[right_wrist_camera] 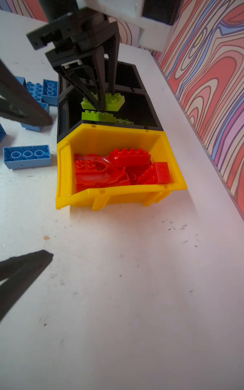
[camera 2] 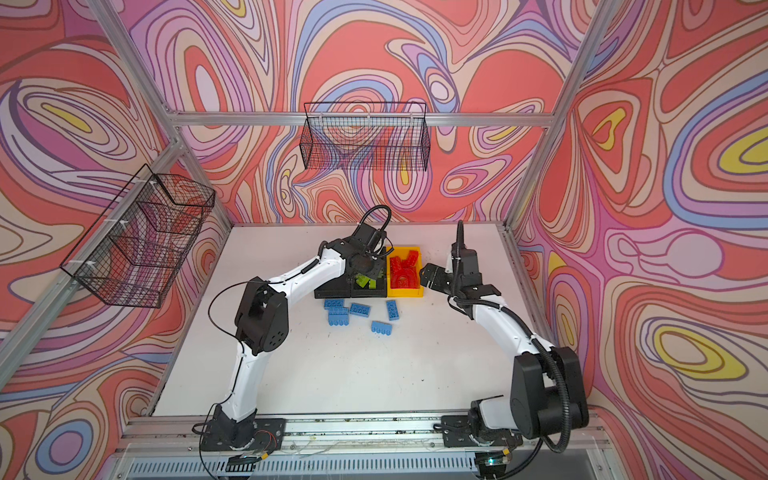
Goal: Sort the legos into containers by color
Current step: 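Carry the lime-green brick into the black bin and open the left gripper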
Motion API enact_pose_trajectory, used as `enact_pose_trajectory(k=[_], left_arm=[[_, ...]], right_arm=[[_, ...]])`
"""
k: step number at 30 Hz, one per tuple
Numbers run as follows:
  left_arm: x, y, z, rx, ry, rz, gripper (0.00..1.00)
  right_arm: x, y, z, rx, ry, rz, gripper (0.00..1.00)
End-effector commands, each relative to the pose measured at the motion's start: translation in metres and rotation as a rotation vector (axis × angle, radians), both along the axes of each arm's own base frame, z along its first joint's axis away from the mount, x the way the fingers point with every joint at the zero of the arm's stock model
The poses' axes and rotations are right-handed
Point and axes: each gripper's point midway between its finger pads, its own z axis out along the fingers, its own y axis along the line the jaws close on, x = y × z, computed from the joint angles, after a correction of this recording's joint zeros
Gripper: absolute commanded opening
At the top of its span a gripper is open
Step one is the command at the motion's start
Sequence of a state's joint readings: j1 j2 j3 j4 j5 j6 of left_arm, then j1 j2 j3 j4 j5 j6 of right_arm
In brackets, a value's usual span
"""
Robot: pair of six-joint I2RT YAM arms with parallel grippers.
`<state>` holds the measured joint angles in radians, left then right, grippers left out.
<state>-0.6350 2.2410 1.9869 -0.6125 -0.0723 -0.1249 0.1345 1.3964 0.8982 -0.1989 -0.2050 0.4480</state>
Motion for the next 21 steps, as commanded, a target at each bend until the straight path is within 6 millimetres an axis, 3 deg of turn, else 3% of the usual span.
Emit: enact_pose_trajectory(k=[1,6,13,16,18,21], left_arm=[[0.024,0.007,0.009,-0.038,-0.031,0.112,0.32],[0.040,0.012,-0.018,-0.036,-0.021,0.167,0.33],[0.055,0.012,-0.026,-0.011,-0.043,0.175,0.37],[0.056,0.014,-0.030,0.007,-0.047,0.176,0.46],[0.057,0.018,-0.026,0.018,-0.066,0.191,0.56],[0.058,0.020,-0.006,0.005,-0.108,0.193,0.62]], right_arm=[[0.007,0.003,0.000,0.050,-0.001,0.005,0.96],[0.006,-0.010,0.034,-0.016,-0.105,-0.031,0.97],[0.007,-0.006,0.030,0.000,-0.073,-0.016,0.92],[0.007,-0.006,0.034,0.002,-0.083,-0.016,0.90],[0.007,-0.006,0.036,0.004,-0.088,-0.013,0.89],[0.007,-0.005,0.036,0.003,-0.083,-0.008,0.89]])
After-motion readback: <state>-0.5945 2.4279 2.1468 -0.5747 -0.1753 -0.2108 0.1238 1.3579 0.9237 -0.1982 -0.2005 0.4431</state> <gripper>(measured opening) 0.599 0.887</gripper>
